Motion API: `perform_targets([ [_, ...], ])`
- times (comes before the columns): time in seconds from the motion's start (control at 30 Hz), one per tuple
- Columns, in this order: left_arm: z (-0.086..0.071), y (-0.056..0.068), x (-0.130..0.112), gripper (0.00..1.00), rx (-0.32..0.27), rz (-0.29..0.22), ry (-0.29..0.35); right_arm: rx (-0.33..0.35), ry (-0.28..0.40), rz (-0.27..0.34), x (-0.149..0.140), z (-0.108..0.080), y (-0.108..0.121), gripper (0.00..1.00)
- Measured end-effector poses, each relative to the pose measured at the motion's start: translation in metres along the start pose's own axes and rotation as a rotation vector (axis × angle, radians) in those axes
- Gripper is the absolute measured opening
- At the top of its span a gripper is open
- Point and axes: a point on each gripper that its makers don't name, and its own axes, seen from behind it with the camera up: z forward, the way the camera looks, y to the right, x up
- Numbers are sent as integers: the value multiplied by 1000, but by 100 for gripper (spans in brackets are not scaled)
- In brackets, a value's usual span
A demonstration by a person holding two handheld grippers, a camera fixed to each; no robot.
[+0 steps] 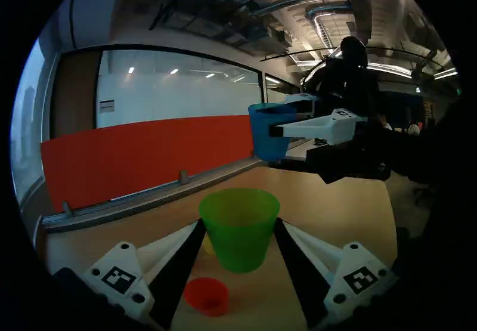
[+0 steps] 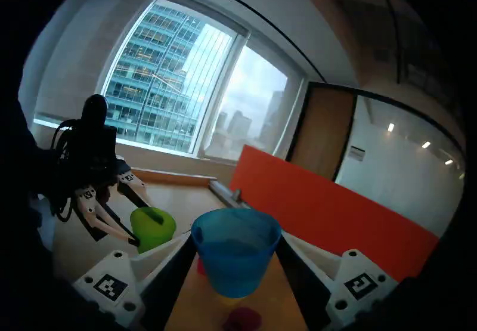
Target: Pour water
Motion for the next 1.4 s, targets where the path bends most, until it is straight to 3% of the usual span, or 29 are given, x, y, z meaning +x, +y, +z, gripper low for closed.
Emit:
perform_targets([
  [1.1, 13, 16, 8, 83, -37, 9, 8, -15, 19, -419, 47, 34, 25, 90],
  [1.4, 14, 17, 9, 83, -42, -2, 17, -21, 18, -501, 52, 41, 28, 90],
])
